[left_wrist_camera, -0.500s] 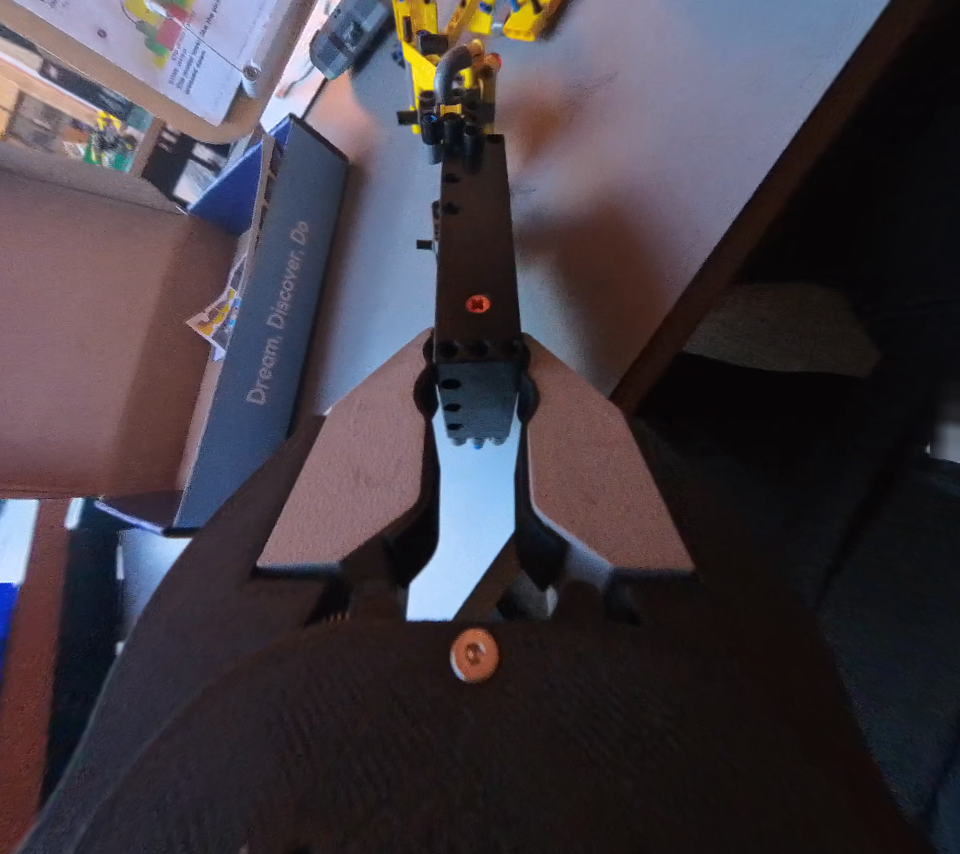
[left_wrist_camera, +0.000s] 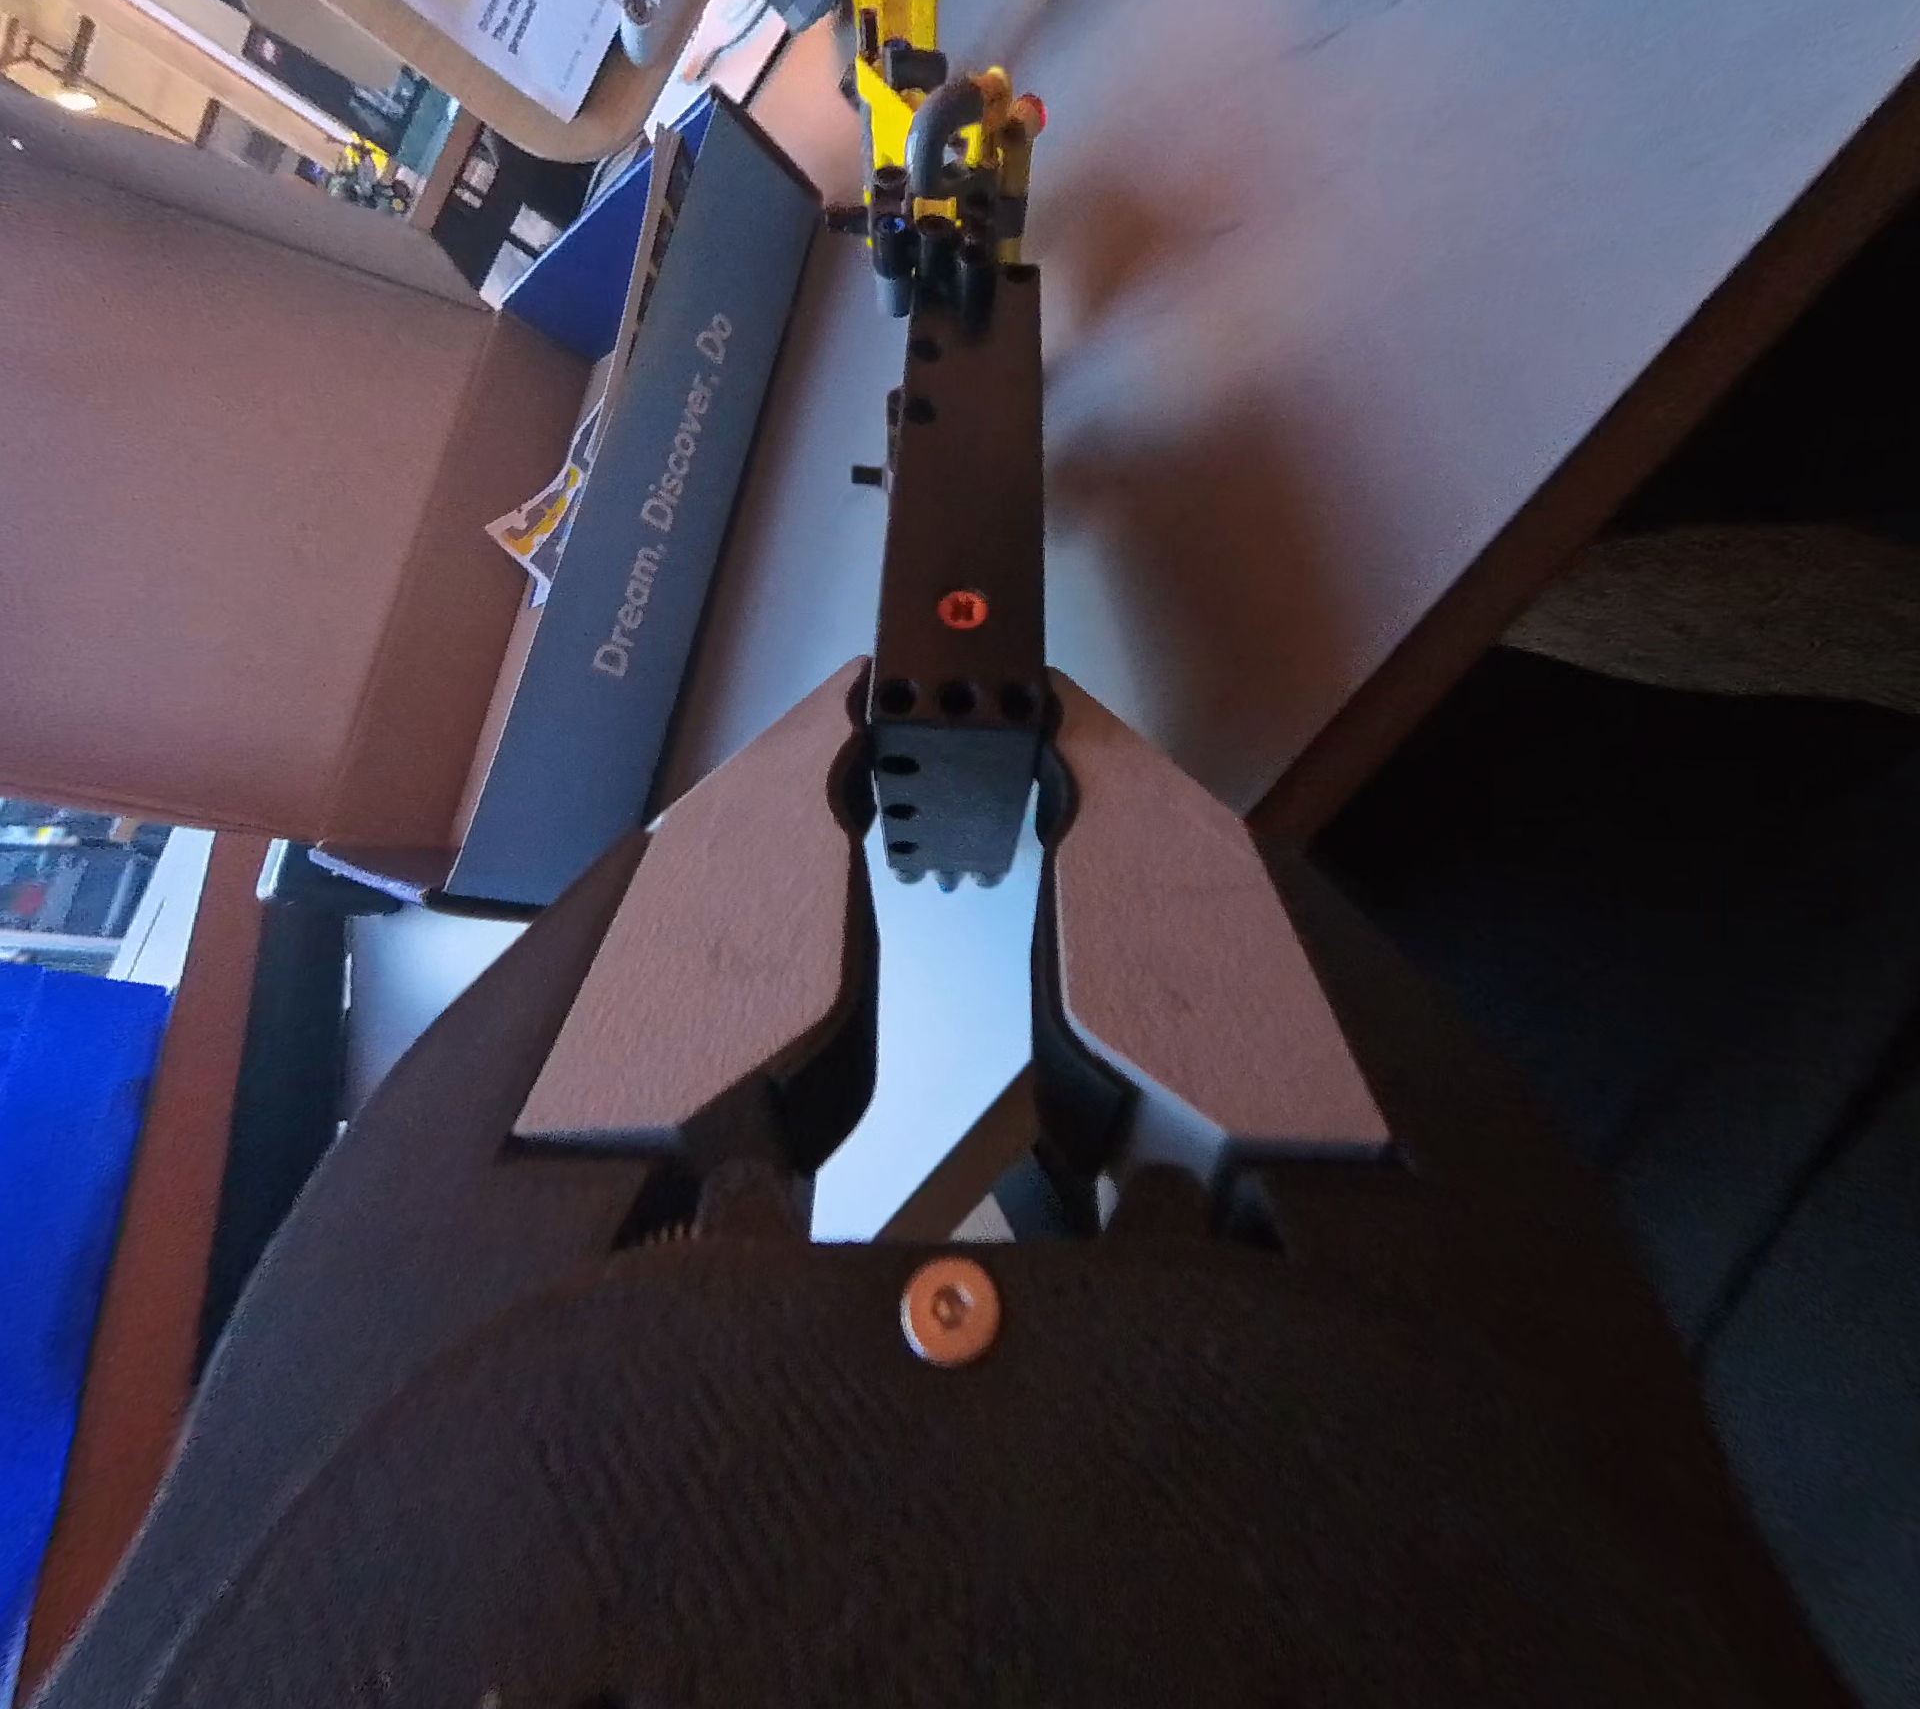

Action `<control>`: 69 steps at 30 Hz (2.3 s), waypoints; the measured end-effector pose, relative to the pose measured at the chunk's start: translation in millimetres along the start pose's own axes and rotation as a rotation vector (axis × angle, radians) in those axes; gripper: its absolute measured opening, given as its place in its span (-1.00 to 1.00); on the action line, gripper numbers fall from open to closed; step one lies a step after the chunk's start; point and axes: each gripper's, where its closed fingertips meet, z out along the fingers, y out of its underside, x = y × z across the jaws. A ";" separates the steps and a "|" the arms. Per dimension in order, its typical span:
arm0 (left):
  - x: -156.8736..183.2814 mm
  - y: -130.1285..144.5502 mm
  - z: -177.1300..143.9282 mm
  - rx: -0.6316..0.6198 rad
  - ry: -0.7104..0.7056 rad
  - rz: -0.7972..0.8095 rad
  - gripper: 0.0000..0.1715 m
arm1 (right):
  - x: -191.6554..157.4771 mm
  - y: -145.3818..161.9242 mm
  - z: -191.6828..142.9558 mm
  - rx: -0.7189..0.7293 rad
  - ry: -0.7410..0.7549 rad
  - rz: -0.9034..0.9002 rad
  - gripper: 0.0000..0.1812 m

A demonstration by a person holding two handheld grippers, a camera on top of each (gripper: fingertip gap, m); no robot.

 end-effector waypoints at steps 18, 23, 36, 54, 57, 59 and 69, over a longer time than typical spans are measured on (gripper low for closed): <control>54.7 -34.9 19.7 0.040 0.414 -0.213 -0.41 | 0.3 0.6 -39.9 0.150 -0.018 0.084 -1.00; 16.3 -7.0 12.6 -0.015 0.386 -0.303 -0.26 | -8.5 8.1 -54.1 0.178 -0.034 0.092 -1.00; 57.9 -3.0 8.9 -0.034 0.671 -0.416 -0.32 | -18.2 15.4 -59.7 0.187 -0.030 0.104 -1.00; 61.4 -38.3 16.0 0.106 0.781 -0.279 -0.39 | -6.5 37.5 -82.0 0.107 0.255 0.079 -0.43; 70.8 -39.4 20.1 0.115 0.796 -0.302 -0.39 | 0.4 61.0 -77.0 0.025 0.255 0.065 -0.46; 71.1 -39.0 21.7 0.124 0.763 -0.299 -0.38 | -1.8 58.8 -80.6 0.045 0.214 0.114 -0.46; 62.6 -20.0 17.8 0.151 0.659 -0.292 -0.36 | -198.8 14.7 -95.2 0.167 -0.180 -0.397 -0.32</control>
